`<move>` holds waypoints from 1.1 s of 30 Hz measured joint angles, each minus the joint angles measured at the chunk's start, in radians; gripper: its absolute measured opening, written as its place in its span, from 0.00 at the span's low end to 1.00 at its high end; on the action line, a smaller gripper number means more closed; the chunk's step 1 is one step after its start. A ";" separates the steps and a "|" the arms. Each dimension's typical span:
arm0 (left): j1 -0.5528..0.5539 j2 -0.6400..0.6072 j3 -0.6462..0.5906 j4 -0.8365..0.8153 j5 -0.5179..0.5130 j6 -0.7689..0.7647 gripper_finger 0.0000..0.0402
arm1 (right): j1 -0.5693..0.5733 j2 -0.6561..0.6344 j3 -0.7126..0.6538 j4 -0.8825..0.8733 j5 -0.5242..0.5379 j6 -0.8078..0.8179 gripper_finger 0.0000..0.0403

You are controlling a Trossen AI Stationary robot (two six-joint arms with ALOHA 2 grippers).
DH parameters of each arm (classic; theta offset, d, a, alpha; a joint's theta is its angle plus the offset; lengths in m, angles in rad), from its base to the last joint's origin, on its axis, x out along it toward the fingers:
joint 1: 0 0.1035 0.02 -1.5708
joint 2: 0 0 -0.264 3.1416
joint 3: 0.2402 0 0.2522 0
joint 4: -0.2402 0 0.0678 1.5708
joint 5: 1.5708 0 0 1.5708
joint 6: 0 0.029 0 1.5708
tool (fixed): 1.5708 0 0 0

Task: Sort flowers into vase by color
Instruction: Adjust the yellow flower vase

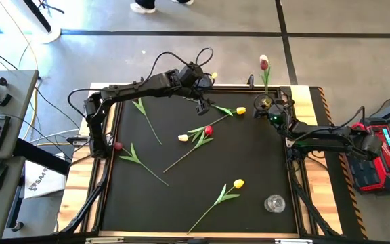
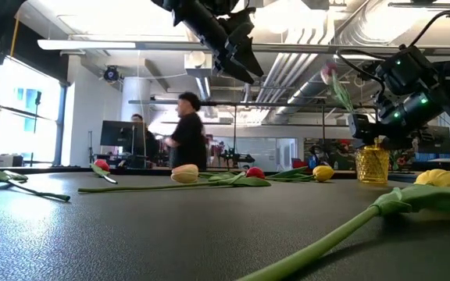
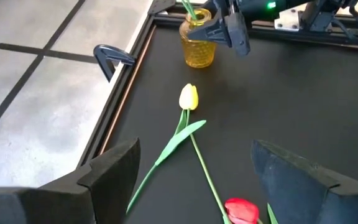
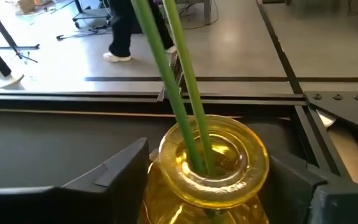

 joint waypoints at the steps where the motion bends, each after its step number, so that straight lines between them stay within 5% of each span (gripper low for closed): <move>1: -0.001 0.000 0.000 -0.001 0.000 0.000 0.73 | 0.000 0.000 0.000 -0.005 0.001 -0.009 0.64; 23: -0.008 0.001 0.000 -0.101 0.000 -0.027 0.73 | 0.000 -0.053 0.000 -0.034 -0.107 0.057 0.68; 33: -0.010 0.001 0.000 -0.134 0.105 -0.078 0.73 | 0.000 -0.235 0.054 -0.322 -0.101 0.037 0.68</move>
